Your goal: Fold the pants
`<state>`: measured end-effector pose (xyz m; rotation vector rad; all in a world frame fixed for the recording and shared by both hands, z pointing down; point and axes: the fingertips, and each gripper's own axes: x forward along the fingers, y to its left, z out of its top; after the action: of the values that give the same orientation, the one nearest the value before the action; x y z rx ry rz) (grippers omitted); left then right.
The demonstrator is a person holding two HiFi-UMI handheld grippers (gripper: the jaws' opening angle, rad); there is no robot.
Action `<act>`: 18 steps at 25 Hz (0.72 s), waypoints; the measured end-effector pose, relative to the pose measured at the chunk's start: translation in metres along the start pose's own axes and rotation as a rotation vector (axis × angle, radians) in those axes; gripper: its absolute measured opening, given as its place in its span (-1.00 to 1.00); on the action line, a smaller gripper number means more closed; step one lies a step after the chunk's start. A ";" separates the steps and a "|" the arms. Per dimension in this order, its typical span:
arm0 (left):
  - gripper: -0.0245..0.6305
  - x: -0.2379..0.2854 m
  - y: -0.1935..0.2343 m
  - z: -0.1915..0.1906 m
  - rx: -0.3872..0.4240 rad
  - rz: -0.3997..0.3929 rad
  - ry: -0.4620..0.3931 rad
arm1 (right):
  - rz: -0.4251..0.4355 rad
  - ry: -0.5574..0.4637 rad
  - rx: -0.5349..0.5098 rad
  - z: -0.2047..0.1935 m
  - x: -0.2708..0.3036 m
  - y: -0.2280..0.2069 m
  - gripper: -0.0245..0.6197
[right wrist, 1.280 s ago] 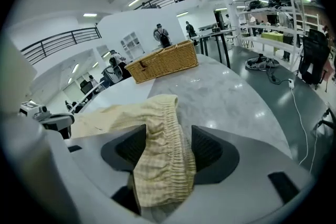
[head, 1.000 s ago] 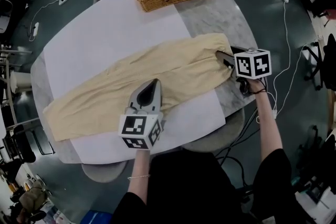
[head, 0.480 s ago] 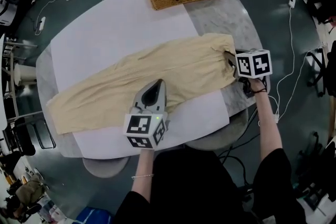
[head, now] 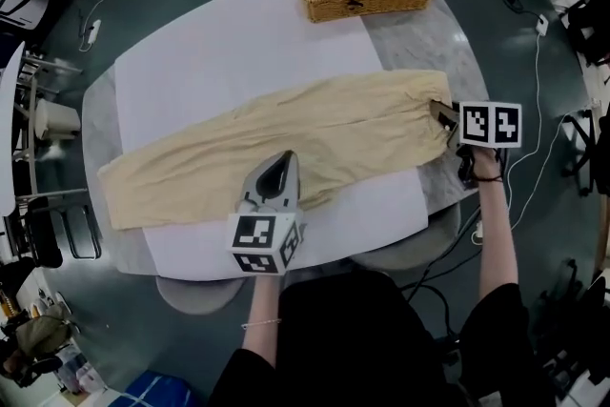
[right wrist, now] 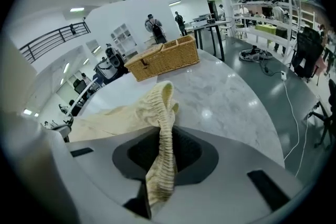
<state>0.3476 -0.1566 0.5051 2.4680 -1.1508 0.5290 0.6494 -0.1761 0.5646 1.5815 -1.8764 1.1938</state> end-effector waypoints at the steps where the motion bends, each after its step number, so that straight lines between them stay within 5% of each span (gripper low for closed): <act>1: -0.90 -0.005 0.005 0.000 0.001 0.007 -0.003 | 0.013 -0.011 0.006 0.004 -0.005 0.007 -0.70; 18: -0.90 -0.104 0.089 -0.011 -0.007 -0.001 -0.045 | 0.052 -0.150 0.039 0.023 -0.054 0.139 -0.70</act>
<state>0.2135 -0.1377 0.4800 2.4864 -1.1663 0.4715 0.5384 -0.1646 0.4630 1.6950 -2.0102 1.1695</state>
